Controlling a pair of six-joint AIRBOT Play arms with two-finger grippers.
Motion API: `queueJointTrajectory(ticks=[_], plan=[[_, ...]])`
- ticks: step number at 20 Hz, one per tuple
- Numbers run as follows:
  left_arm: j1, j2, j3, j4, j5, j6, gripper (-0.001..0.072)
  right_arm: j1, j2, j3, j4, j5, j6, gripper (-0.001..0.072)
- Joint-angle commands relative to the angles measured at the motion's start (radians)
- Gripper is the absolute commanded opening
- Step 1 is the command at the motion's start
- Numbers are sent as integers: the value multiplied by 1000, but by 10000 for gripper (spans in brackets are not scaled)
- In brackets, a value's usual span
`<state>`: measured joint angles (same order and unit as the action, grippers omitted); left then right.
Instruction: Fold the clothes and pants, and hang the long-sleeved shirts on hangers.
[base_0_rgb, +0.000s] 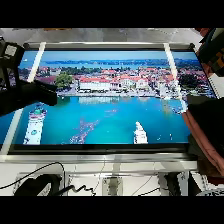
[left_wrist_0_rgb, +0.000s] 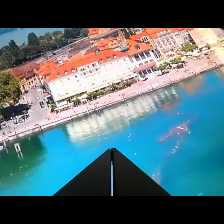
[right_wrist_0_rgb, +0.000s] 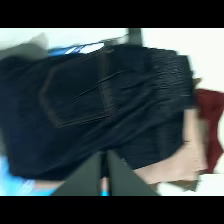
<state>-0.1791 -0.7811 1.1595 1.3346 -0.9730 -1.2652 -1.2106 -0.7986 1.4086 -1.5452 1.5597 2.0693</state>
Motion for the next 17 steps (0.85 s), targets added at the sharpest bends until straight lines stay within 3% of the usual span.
queueJointTrajectory(ticks=[1, 3, 5, 10, 13, 17], plan=[[1, 2, 0, 0, 1, 0, 7, 6, -44, 0, 310, -10, -75, 33], [1, 2, 0, 0, 1, 0, 7, 89, -78, 0, 447, -28, -118, 32], [1, 2, 0, 0, 1, 0, 6, 240, -96, 0, 417, -99, -178, 32], [1, 2, 0, 0, 1, 0, 6, 749, -108, 0, -31, -359, -425, 31], [1, 2, 0, 0, 1, 0, 7, 985, -153, 0, -285, -409, -521, 31], [1, 2, 0, 0, 1, 0, 6, 1103, -230, 0, -307, -393, -516, 32]])
